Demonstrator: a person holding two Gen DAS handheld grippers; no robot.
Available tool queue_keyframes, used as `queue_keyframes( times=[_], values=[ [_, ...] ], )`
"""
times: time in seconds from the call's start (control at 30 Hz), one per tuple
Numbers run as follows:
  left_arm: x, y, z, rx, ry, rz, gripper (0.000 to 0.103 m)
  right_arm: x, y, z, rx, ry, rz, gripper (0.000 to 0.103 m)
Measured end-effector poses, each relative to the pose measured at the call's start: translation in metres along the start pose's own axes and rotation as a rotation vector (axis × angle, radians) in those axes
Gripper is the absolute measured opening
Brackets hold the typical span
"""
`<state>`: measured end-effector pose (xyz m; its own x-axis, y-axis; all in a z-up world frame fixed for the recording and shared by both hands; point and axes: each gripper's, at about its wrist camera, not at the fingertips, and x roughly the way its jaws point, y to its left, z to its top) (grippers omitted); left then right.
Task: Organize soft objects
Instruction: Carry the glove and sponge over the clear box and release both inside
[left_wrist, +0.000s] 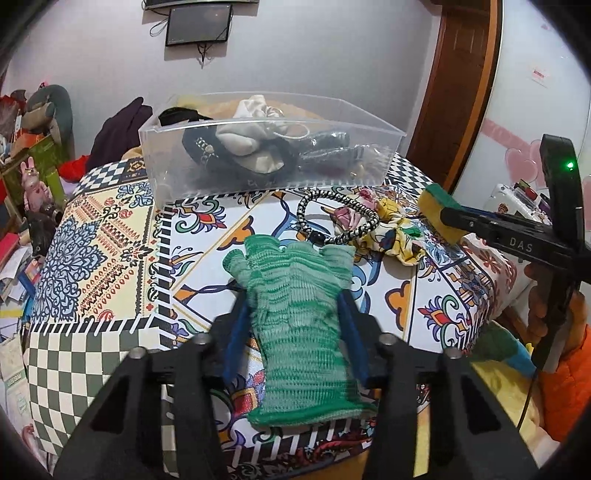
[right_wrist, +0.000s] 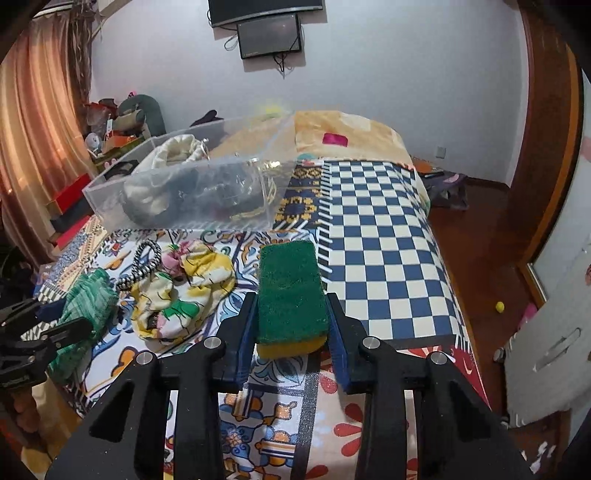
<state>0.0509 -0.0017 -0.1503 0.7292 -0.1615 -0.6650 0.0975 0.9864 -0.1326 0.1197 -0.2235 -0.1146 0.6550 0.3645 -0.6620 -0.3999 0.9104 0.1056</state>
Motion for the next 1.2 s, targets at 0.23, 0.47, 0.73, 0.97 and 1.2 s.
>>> queue_keyframes(
  times=[0.23, 0.47, 0.73, 0.97, 1.2],
  values=[
    [-0.008, -0.002, 0.002, 0.009, -0.035, 0.013, 0.027, -0.016, 0.007, 0.008, -0.017, -0.049, 0.006, 0.032],
    [-0.027, 0.007, 0.017, -0.007, -0.095, 0.026, 0.025, -0.031, 0.019, 0.017, -0.025, -0.093, 0.026, 0.032],
    [-0.045, 0.013, 0.062, -0.001, -0.192, 0.045, 0.025, -0.037, 0.042, 0.038, -0.083, -0.136, 0.053, 0.032],
    [-0.054, 0.016, 0.093, 0.024, -0.262, 0.082, 0.025, -0.031, 0.062, 0.063, -0.122, -0.185, 0.073, 0.032],
    [-0.037, 0.032, 0.122, -0.003, -0.255, 0.103, 0.025, -0.017, 0.077, 0.084, -0.132, -0.218, 0.117, 0.032]
  ],
)
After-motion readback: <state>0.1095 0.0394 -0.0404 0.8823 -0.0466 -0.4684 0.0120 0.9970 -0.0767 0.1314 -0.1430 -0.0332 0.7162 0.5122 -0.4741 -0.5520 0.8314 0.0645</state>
